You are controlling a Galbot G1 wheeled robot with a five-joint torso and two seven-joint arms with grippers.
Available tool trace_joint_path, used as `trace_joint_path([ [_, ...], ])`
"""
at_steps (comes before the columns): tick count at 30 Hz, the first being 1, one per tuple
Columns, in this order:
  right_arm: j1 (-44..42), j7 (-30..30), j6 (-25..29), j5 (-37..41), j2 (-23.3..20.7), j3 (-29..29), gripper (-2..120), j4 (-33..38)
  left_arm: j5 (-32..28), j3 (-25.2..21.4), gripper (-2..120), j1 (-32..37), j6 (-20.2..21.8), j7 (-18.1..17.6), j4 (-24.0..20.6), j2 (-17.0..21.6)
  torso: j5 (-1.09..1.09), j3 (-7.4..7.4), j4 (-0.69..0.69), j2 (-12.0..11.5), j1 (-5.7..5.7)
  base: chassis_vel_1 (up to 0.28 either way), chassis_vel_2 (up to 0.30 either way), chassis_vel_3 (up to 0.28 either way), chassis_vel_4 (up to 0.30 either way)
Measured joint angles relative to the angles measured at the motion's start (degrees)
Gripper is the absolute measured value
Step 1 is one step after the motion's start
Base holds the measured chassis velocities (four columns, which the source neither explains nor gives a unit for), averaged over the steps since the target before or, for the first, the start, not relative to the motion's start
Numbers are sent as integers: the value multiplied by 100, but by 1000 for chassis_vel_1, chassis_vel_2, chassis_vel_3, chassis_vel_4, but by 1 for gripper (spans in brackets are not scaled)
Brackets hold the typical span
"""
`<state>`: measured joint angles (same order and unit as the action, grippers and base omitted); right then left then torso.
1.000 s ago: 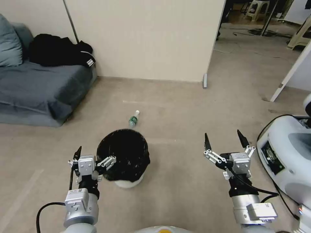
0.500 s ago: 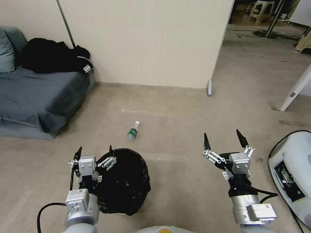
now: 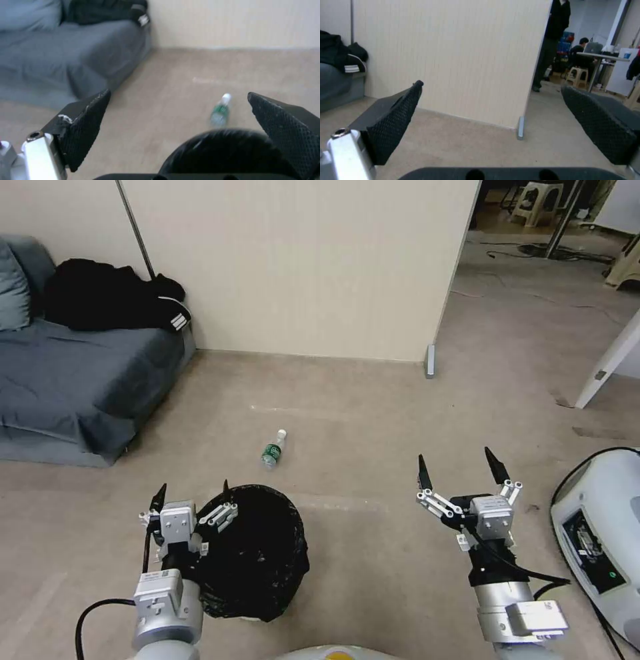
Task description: Pick up the trash bin, then pick up the garbage from the floor and place it into the trash bin.
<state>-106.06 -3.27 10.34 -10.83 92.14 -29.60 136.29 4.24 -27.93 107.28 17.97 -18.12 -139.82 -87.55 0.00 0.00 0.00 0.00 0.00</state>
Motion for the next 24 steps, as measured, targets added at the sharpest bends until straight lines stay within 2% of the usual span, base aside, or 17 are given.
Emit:
trace_joint_path([
  [3, 10, -4, 2, 0, 0, -5, 100, -12, -34, -38, 100, 10, 298, -101, -35, 1, 0, 0, 0, 0, 0, 0, 0, 0, 0],
  [5, 14, -6, 16, 0, 0, -5, 100, -30, -131, -59, 100, 16, 802, -209, -117, 1, 1, 0, 0, 0, 0, 0, 0, 0, 0],
  [6, 14, -6, 16, 0, 0, -5, 100, -30, -131, -59, 100, 16, 802, -209, -117, 1, 1, 0, 0, 0, 0, 0, 0, 0, 0],
  [7, 16, -7, 24, 0, 0, -5, 100, -37, -212, -60, 100, 17, 1130, -239, -173, -1, 0, 0, 0, 0, 0, 0, 0, 0, 0],
  [8, 20, -7, 36, 0, 0, -3, 100, -47, -276, -76, 100, 15, 1493, -233, -234, -3, 0, 0, 0, 0, 0, 0, 0, 0, 0],
  [9, 20, -7, 36, 0, 0, -3, 100, -47, -276, -76, 100, 15, 1493, -233, -234, -3, 0, 0, 0, 0, 0, 0, 0, 0, 0],
  [12, 23, -16, 60, -15, 0, -1, 100, -60, -310, -172, 100, -1, 2014, -12, -263, -2, 0, 0, 0, 0, 0, 0, 0, 0, 0],
  [13, 23, -16, 60, -15, 0, -1, 100, -60, -310, -172, 100, -1, 2014, -12, -263, -2, 0, 0, 0, 0, 0, 0, 0, 0, 0],
  [15, 23, -25, 70, -20, 0, -15, 100, -60, -398, -201, 100, 1, 2296, 126, -217, 4, 0, 0, 0, 0, 0, 0, 0, 0, 0],
  [24, 32, -69, 105, -51, 0, 38, 100, -33, -551, -228, 100, 53, 2460, 384, 23, 49, 0, 0, 0, 0, 0, 0, 0, 0, 0],
])
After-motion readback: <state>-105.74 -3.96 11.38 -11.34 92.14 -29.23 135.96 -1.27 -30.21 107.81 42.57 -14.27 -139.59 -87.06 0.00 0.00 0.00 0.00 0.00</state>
